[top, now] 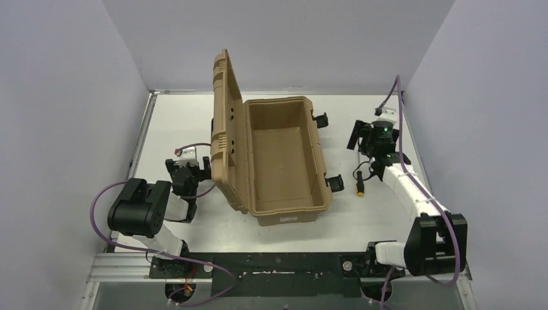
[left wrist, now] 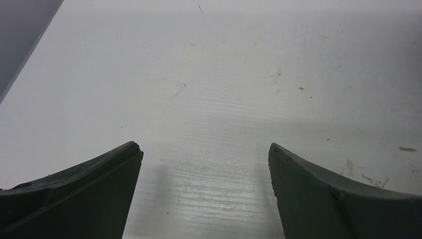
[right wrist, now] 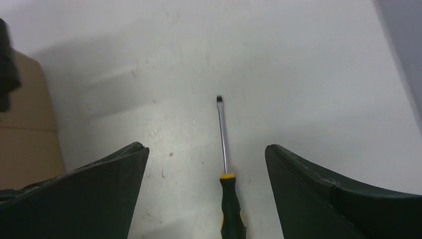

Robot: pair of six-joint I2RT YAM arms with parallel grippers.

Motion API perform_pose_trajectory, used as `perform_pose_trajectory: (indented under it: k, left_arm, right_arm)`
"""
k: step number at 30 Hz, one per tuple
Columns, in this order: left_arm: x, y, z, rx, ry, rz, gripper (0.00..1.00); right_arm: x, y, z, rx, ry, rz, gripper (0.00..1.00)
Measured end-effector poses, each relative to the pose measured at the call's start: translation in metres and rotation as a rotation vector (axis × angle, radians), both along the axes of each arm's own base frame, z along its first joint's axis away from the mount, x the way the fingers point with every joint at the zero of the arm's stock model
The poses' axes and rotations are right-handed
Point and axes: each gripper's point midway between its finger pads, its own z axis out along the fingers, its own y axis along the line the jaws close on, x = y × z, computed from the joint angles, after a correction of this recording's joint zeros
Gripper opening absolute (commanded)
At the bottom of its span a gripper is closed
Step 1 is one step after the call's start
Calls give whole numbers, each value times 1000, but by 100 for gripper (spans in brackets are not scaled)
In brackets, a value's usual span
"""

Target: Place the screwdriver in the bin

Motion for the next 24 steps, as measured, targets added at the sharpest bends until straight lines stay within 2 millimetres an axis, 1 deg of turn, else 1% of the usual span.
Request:
perform_pose_trajectory:
  k: [2,3,6,7,9,10,12,14,16,17,19,20,24]
  left_arm:
    - [0,0,0,0,0,0,97]
    - [0,0,0,0,0,0,97]
    - [0,0,0,0,0,0,97]
    - [0,0,0,0,0,0,97]
    - [0,0,0,0,0,0,97]
    - [0,0,0,0,0,0,97]
    - [0,0,0,0,0,0,97]
    - [0,0,0,0,0,0,97]
    - [0,0,0,0,0,0,97]
    - [0,0,0,0,0,0,97]
    - [0,0,0,0,0,0,97]
    - [0,0,0,0,0,0,97]
    - [0,0,0,0,0,0,97]
  right_arm:
    - [-6,5,-31,13,136,19,89]
    - [-13,7,-49,19,208,26,87]
    - [-36,9,-94,25,399,28,81]
    - [-44,9,-107,26,457,27,80]
    - [-55,8,-121,27,517,24,78]
    - [-60,8,-125,25,540,23,75]
    - [-66,7,-132,23,567,21,65]
    - [-69,5,-141,24,594,19,52]
    - [-69,4,-151,42,613,14,33]
    - [-66,6,-151,58,604,19,22]
    - [-62,9,-151,69,594,34,3]
    - [-61,8,-151,67,593,36,0]
    - [-64,8,-147,62,611,37,0]
